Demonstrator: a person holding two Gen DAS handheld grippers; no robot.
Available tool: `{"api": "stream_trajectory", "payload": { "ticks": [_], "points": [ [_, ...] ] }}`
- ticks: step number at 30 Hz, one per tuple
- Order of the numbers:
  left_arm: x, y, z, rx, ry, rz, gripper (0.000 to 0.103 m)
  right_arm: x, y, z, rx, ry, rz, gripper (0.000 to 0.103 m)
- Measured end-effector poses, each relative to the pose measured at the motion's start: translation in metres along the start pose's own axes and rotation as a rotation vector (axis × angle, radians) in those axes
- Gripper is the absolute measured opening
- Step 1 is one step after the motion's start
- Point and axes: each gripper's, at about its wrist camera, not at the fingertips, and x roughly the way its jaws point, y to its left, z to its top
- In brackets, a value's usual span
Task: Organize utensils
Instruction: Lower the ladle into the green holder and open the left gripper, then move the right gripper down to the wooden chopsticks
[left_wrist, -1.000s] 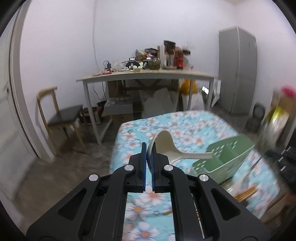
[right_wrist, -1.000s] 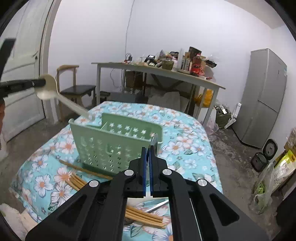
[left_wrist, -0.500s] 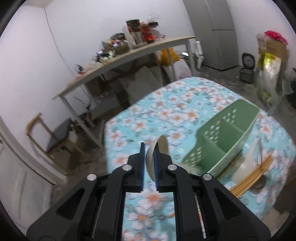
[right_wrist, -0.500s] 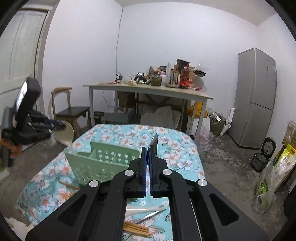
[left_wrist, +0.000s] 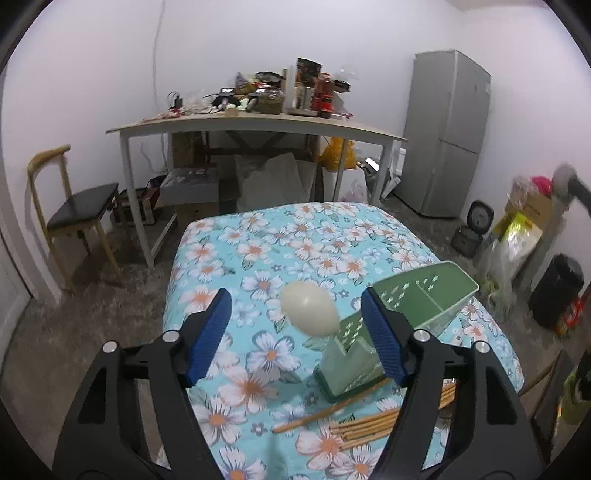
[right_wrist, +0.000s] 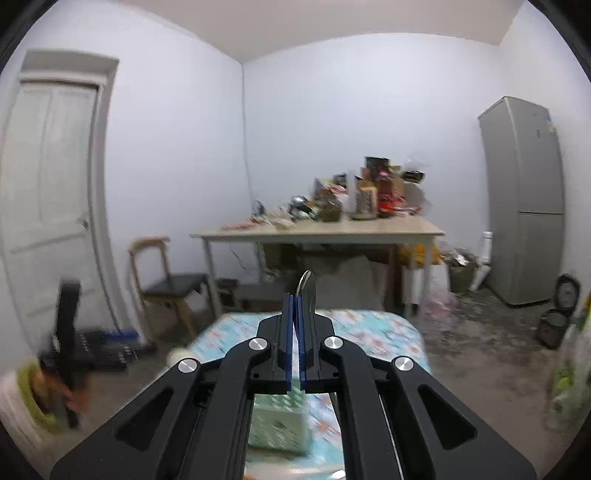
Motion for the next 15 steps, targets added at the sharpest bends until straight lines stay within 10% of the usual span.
{"api": "stream_trajectory", "payload": {
  "ticks": [15],
  "points": [
    [0.003,0.032,-0.085,-0.148,0.103,0.042,0.073,0.077,0.02,0.017,0.025,0.016,0.168,0.003]
  ]
}}
